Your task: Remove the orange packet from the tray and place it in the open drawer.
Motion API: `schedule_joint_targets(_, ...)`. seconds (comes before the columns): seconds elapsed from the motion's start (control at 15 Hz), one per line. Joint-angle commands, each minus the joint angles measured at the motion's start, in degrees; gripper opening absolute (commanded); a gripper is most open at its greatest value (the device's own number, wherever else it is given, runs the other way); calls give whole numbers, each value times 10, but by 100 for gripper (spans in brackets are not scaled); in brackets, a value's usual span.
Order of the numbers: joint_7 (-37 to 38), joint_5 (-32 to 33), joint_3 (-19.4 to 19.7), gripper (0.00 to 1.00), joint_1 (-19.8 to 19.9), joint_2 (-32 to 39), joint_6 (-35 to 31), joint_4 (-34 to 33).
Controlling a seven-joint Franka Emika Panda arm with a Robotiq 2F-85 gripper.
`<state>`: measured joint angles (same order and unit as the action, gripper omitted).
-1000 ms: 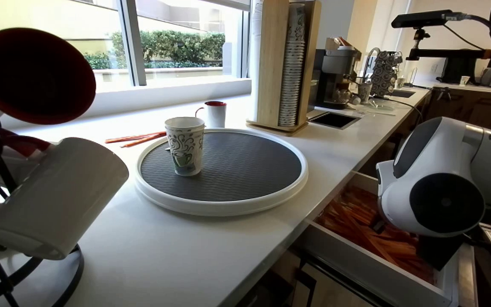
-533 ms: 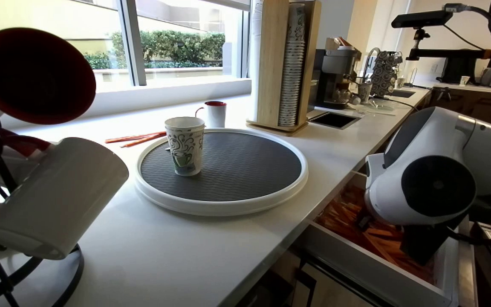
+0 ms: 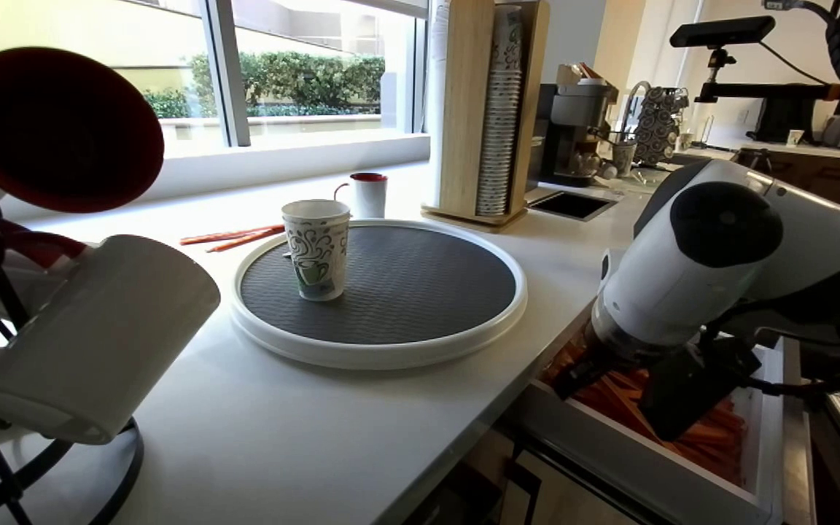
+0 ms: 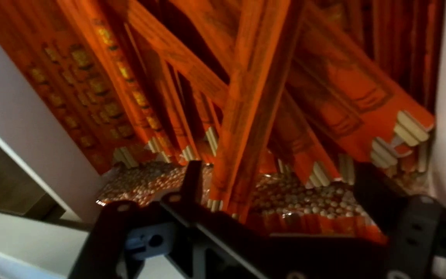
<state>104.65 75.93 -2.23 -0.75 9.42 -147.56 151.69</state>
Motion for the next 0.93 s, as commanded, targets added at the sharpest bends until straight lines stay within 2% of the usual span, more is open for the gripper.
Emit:
schedule_joint_targets(0.0,36,11,12,100,18,9,-80,13)
schedule_joint_targets(0.6,6,-1,33,100,43,-41,-111,87)
schedule_joint_targets(0.67,12,6,32,100,46,-8,-111,58)
schedule_joint_targets(0.87,-2,12,36,100,52,0,-115,62)
